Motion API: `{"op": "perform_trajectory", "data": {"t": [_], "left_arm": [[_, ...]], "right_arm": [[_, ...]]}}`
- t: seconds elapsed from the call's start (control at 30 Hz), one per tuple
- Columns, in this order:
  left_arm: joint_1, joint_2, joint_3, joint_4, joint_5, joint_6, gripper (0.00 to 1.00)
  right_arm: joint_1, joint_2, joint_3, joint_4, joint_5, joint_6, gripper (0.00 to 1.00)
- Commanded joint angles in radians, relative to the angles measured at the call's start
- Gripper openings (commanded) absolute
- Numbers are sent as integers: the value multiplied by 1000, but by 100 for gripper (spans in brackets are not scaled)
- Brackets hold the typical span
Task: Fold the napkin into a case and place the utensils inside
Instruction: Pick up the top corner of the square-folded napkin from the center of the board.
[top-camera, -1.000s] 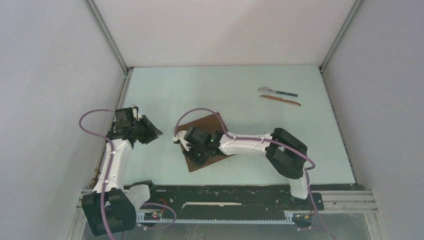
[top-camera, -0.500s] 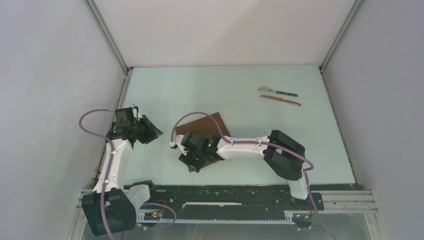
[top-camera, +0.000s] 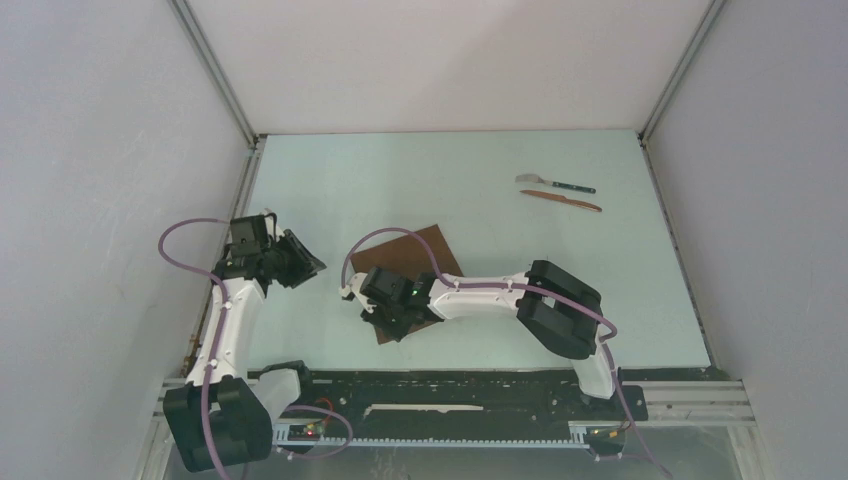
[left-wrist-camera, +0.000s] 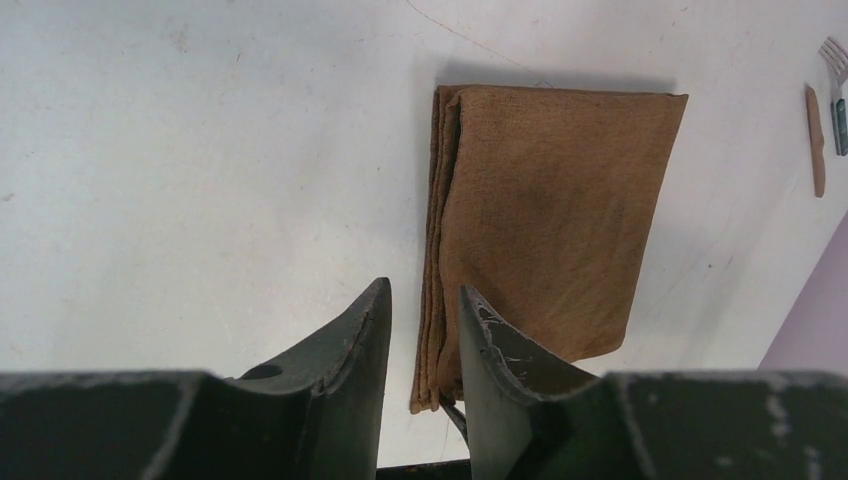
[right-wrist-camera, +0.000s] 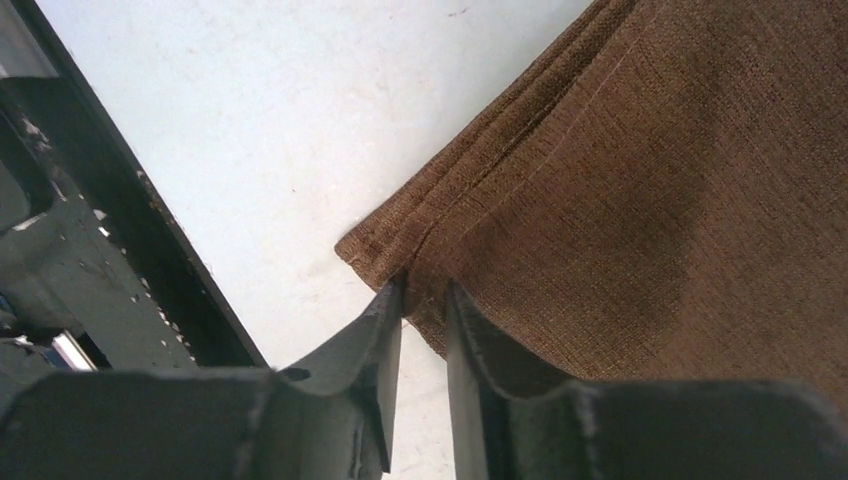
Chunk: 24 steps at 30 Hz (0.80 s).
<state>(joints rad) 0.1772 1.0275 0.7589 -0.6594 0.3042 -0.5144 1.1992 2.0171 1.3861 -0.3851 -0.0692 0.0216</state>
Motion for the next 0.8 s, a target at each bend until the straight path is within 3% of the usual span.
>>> {"op": "perform_trajectory", "data": {"t": [0.0, 0.1, 0.27, 0.47, 0.63, 0.77], "left_arm": [[6, -6, 2, 24, 25, 11, 37], [6, -3, -2, 28, 26, 11, 37], [5, 3, -26, 50, 65, -8, 37], [4, 15, -94, 105, 140, -53, 37], [3, 17, -105, 115, 153, -59, 36], [0, 13, -110, 120, 163, -67, 36]], "right_arm": [[5, 8, 40, -21, 10, -4, 27], [-4, -13, 40, -25, -24, 4, 24], [-29, -45, 37, -27, -81, 24, 11], [-59, -70, 24, -15, -152, 49, 4], [-81, -87, 5, 0, -202, 57, 9], [-95, -92, -1, 4, -229, 57, 23]]}}
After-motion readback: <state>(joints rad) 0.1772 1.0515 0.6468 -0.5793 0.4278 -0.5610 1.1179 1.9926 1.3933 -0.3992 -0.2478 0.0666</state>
